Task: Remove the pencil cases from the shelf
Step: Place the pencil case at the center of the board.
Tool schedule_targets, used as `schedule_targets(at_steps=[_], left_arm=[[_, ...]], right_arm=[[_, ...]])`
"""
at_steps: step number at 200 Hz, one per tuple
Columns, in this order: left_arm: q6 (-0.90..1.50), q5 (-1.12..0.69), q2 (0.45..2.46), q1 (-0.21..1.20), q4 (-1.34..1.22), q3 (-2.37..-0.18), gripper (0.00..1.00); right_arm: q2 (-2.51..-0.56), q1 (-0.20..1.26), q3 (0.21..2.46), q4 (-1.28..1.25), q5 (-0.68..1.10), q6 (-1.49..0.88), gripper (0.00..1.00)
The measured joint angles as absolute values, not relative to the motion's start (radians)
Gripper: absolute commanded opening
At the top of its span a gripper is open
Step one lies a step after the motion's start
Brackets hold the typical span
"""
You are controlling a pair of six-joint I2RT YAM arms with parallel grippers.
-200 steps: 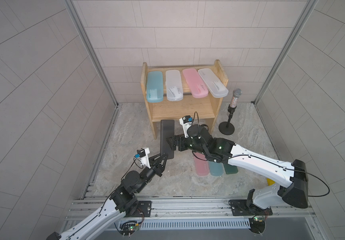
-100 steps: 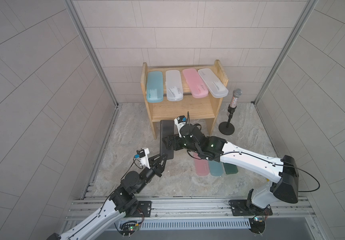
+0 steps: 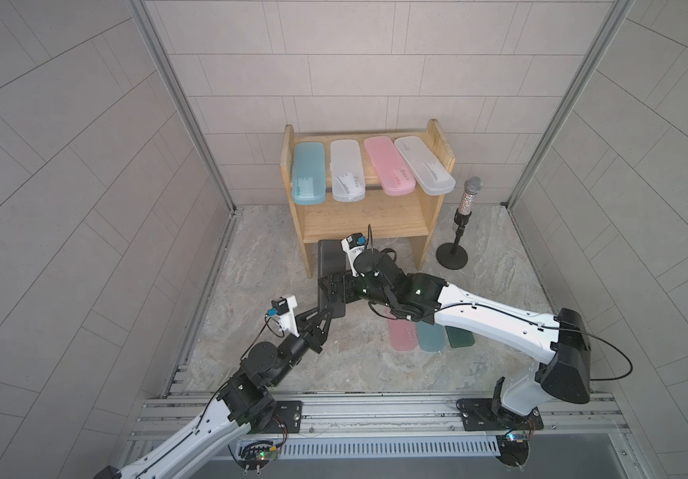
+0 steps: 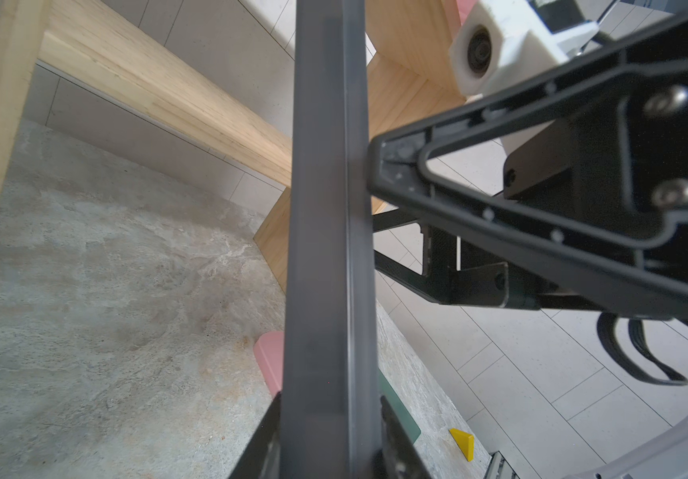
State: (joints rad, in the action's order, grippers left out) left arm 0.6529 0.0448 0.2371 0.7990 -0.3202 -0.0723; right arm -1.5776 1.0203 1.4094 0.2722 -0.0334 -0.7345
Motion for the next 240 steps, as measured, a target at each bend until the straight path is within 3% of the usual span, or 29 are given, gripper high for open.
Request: schedule_targets(at_steps=[63,115,131,149,164,240], left_arm=[[0.653,0.042,0.212,0.799,-0.3,-0.069,0.0],[0.649,0.042,0.192,0.799,-0.273,-0.058,0.0],[0.649,0.042,0.189,0.799,-0.272,-0.057,0.21],[0.646,0.042,0.187,0.799,-0.273,-0.057,0.69],[0.643,0.047,0.179,0.799,-0.275,-0.057,0.98],[0.638,0.157,0.132,0.799,-0.104,-0.099,1.0]], right_arm=[[-1.618,1.021,1.41,0.258,-0.03,-0.742,0.94],[-1.631,1.023,1.41,0.251,-0.028,-0.75,0.8],[-1.63,1.023,1.409,0.25,-0.03,-0.755,0.75],[-1.621,1.023,1.402,0.249,-0.032,-0.756,0.7],[-1.605,1.015,1.381,0.261,-0.043,-0.748,0.65],[-1.413,0.846,1.148,0.441,-0.046,-0.669,0.61]])
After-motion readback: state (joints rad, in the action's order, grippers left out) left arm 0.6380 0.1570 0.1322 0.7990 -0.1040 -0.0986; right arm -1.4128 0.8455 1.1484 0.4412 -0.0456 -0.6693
